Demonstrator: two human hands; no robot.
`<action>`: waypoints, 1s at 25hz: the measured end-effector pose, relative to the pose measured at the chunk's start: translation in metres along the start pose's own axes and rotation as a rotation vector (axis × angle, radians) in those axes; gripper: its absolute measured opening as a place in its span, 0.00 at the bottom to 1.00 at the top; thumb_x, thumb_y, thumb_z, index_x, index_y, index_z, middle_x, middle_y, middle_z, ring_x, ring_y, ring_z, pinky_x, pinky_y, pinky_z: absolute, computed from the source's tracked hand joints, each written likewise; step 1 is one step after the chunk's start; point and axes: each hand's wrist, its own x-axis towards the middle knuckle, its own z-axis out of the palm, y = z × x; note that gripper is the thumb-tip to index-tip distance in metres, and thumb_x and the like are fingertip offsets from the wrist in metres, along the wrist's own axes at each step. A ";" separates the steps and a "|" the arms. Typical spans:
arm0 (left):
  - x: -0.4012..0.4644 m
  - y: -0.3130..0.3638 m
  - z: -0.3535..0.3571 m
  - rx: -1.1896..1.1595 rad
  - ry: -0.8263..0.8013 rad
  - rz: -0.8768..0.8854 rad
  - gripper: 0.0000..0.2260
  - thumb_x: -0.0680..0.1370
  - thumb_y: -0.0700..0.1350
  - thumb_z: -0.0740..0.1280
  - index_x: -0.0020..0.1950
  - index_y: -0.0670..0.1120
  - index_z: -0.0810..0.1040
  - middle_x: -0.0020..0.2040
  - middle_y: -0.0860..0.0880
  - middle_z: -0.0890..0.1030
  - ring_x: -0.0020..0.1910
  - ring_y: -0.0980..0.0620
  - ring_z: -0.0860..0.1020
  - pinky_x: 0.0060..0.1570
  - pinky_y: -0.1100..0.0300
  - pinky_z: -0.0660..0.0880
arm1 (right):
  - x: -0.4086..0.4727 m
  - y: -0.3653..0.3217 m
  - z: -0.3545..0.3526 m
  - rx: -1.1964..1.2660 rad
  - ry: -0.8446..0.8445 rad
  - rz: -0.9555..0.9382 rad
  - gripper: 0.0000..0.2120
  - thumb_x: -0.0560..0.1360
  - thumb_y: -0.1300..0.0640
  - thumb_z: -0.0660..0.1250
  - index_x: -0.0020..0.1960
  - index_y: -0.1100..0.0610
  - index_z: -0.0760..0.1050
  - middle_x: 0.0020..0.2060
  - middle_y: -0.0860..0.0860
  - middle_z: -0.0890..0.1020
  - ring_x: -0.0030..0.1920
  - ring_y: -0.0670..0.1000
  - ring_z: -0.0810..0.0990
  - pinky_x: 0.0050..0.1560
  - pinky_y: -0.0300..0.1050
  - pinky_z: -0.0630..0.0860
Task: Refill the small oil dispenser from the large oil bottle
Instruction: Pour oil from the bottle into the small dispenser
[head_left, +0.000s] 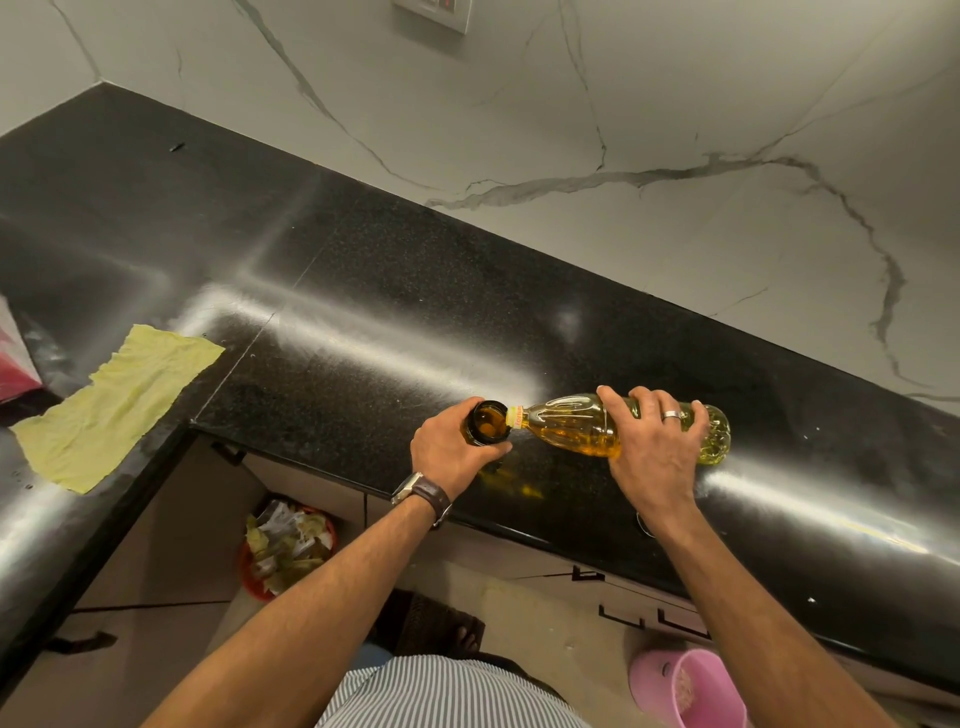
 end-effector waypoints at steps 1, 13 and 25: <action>0.000 0.001 0.000 0.000 0.000 0.000 0.27 0.68 0.61 0.80 0.64 0.55 0.81 0.55 0.56 0.85 0.57 0.55 0.81 0.59 0.53 0.79 | 0.000 0.000 0.000 0.000 0.001 0.000 0.41 0.67 0.54 0.83 0.75 0.44 0.68 0.65 0.56 0.79 0.68 0.61 0.75 0.69 0.74 0.65; -0.002 0.004 -0.003 -0.009 -0.001 -0.009 0.27 0.67 0.61 0.80 0.63 0.56 0.81 0.55 0.57 0.85 0.57 0.55 0.81 0.59 0.54 0.79 | -0.002 -0.001 0.001 0.008 0.002 0.009 0.41 0.66 0.56 0.82 0.75 0.44 0.68 0.65 0.56 0.79 0.68 0.60 0.75 0.69 0.73 0.65; -0.002 0.004 -0.003 -0.015 -0.009 -0.010 0.26 0.67 0.61 0.80 0.62 0.57 0.81 0.54 0.58 0.85 0.56 0.56 0.81 0.59 0.51 0.80 | -0.001 -0.001 0.003 0.014 -0.004 0.015 0.41 0.66 0.55 0.83 0.74 0.44 0.70 0.64 0.56 0.79 0.67 0.60 0.76 0.69 0.73 0.65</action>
